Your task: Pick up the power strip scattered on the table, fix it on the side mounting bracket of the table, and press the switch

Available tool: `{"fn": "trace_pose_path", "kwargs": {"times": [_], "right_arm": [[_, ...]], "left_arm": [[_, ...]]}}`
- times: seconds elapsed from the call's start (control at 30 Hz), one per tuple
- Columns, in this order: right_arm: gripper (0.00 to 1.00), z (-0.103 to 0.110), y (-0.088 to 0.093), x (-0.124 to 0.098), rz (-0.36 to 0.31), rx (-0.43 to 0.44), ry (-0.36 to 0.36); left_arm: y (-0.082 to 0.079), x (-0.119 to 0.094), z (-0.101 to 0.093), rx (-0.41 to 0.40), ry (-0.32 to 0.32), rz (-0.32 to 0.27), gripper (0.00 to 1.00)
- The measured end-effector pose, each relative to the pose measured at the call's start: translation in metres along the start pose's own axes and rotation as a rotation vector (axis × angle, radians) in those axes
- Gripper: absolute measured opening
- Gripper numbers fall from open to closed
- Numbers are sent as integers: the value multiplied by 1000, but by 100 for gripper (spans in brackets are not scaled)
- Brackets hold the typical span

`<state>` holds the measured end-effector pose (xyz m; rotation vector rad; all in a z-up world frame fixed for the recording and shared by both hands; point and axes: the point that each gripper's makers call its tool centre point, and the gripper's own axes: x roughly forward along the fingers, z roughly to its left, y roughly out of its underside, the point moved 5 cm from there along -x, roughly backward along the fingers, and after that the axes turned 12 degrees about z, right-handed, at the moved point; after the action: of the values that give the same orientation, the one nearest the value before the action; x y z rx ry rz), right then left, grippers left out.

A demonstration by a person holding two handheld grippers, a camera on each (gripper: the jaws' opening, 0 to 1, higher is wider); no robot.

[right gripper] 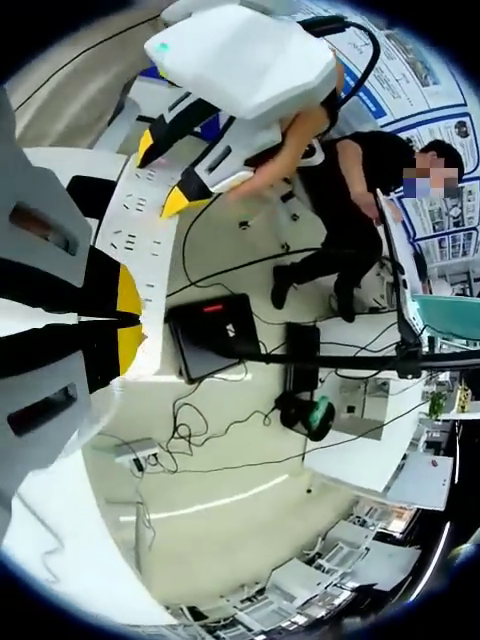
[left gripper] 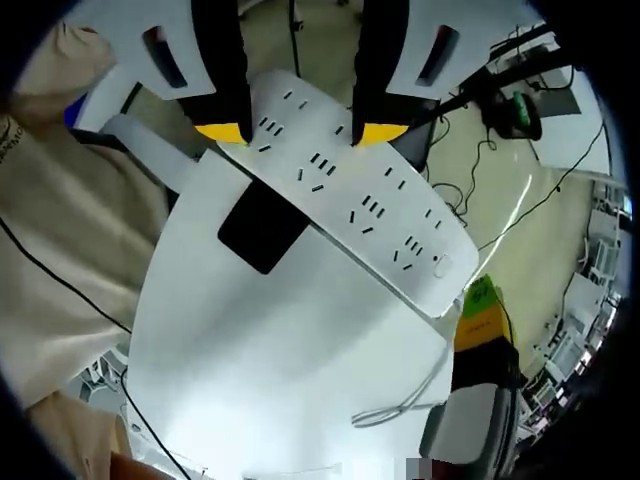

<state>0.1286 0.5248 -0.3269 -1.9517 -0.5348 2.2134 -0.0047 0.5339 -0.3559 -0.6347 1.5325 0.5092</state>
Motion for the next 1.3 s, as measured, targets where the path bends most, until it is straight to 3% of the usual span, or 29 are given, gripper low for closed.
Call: {"fn": "trace_pose_path", "kwargs": {"times": [0.23,0.57,0.83,1.3], "right_arm": [[0,0,4,9,39,2,-19],[0,-16,7,21,81,21,-20],[0,-10,16,28,101,18,-17],[0,-9,12,28,137,-23,18]], "left_arm": [[1,0,-4,0,0,-6,44],[2,1,-9,-1,0,0,44],[2,1,-6,-3,1,-2,44],[0,1,-3,-3,3,22,44]]}}
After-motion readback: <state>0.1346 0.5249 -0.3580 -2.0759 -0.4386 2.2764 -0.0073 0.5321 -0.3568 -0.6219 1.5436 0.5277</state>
